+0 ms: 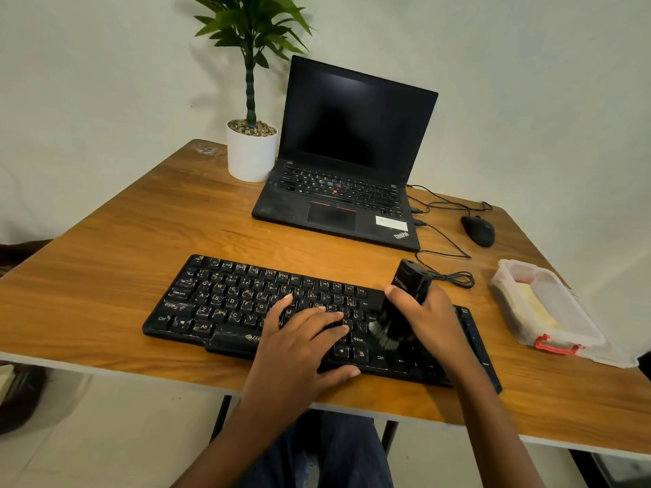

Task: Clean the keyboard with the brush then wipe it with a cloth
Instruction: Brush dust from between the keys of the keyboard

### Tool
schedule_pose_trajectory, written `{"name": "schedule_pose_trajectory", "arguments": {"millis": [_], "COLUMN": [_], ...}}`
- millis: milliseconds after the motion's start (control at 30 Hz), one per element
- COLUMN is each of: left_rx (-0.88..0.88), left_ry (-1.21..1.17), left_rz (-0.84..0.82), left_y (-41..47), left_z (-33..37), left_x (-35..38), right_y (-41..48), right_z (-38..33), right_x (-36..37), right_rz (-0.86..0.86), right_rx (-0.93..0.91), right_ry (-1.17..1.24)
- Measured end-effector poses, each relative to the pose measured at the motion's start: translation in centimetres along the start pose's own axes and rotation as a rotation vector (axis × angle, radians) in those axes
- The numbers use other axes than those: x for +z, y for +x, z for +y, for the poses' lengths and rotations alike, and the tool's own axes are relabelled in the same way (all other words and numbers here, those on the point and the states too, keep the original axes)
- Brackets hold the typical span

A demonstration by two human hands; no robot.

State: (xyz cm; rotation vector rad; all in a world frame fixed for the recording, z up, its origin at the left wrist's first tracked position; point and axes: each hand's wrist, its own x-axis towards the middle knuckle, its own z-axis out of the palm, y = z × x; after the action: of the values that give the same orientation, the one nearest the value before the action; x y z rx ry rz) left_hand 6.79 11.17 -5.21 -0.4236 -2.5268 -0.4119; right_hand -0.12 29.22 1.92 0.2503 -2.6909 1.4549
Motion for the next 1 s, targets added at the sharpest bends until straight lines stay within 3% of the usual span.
{"name": "schedule_pose_trajectory", "arguments": {"millis": [300,433,567,1000], "left_rx": [0.011,0.009,0.011,0.002], "left_ry": [-0.015,-0.017,-0.030,-0.030], "left_rz": [0.030,0.036,0.037,0.032], "left_y": [0.0,0.1,0.0,0.1], "left_z": [0.1,0.1,0.1,0.1], "left_x": [0.0,0.0,-0.1,0.0], "right_y": [2.5,2.0,2.4,5.4], "right_z": [-0.7,-0.1,0.3,-0.7], "right_x": [2.1,0.9,0.0,2.7], "right_rz": [0.009,-0.045,0.044,0.082], "right_rx": [-0.151,-0.099,-0.060,-0.151], "right_ry": [0.021,-0.004,-0.071,-0.039]}}
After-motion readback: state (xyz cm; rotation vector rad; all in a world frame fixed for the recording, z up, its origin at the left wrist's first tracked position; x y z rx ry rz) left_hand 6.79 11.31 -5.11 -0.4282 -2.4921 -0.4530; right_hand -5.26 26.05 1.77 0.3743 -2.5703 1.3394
